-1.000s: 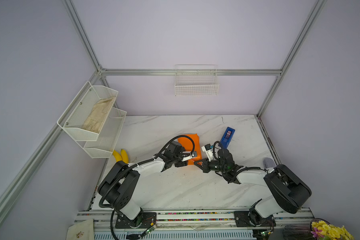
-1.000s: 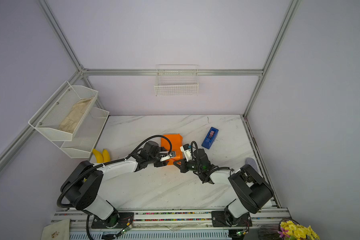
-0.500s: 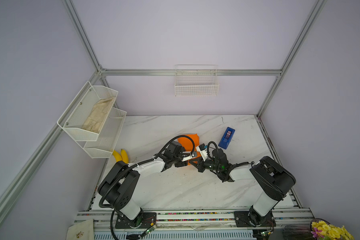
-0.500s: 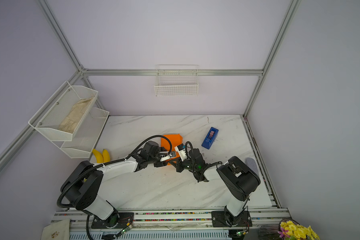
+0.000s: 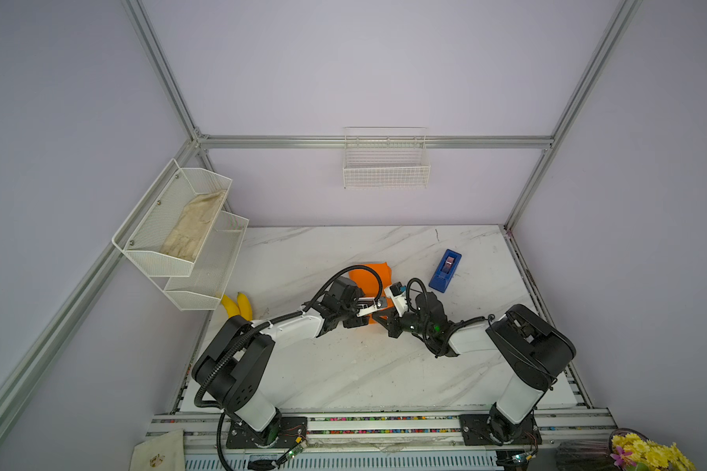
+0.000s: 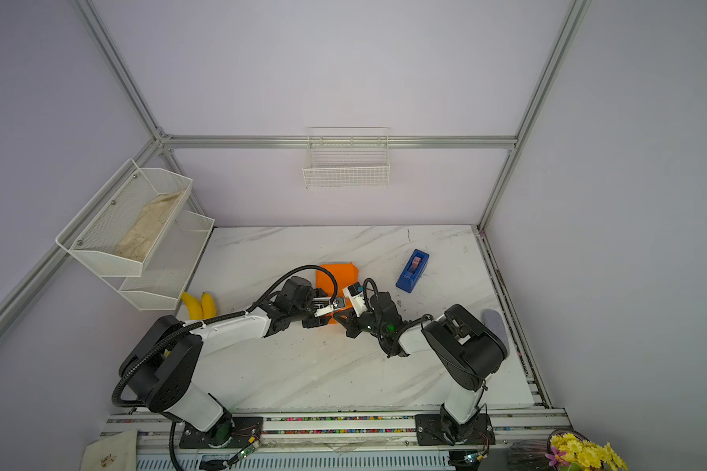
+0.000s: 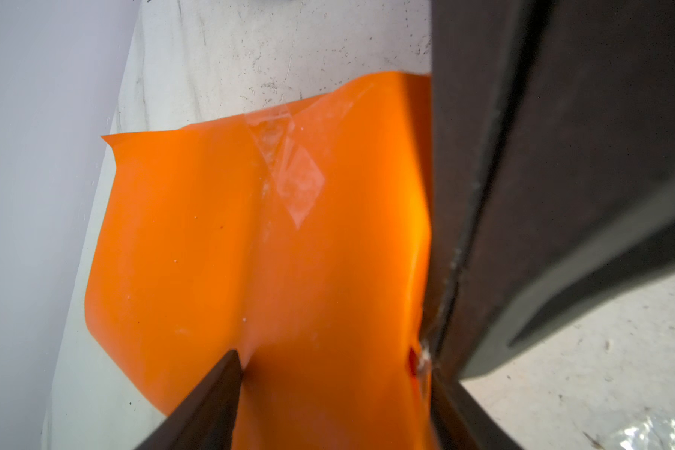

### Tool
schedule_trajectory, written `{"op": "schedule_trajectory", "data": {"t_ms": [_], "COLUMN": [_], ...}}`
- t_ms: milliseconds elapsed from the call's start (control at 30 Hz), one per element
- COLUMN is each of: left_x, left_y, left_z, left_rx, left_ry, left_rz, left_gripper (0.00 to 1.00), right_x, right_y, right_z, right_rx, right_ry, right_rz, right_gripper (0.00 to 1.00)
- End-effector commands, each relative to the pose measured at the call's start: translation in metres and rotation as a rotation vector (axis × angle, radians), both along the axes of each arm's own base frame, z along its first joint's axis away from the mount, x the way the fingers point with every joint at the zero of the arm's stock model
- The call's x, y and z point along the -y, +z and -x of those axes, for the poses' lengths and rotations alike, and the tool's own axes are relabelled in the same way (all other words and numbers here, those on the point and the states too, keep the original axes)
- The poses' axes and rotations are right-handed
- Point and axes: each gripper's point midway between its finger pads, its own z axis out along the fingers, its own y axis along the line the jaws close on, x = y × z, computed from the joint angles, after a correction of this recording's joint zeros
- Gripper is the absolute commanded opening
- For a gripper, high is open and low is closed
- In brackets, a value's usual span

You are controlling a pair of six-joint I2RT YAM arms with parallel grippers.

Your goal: Wrap the gift box in paper

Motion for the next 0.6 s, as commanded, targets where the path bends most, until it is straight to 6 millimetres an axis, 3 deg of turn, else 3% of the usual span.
{"op": "schedule_trajectory", "data": {"t_ms": [0,567], "left_x": [-0.014,-0.013], "left_y": [-0.043,-0.042], "left_z": [0.026,0.025], "left_rx": [-0.194,-0.192], "left_ry": [-0.001,-0.002], "left_rz": [-0.086,-0.086], "left_gripper": [0.69,0.69], "right_x": [-0.006,-0.004], "right_y": [0.018,0.022], "right_z": [-0.007,0.003], "right_rx": [0.079,0.097], "right_ry": [-0.005,0.031], "right_rz": [-0.039,-0.036], "right_gripper": [0.00,0.00]}}
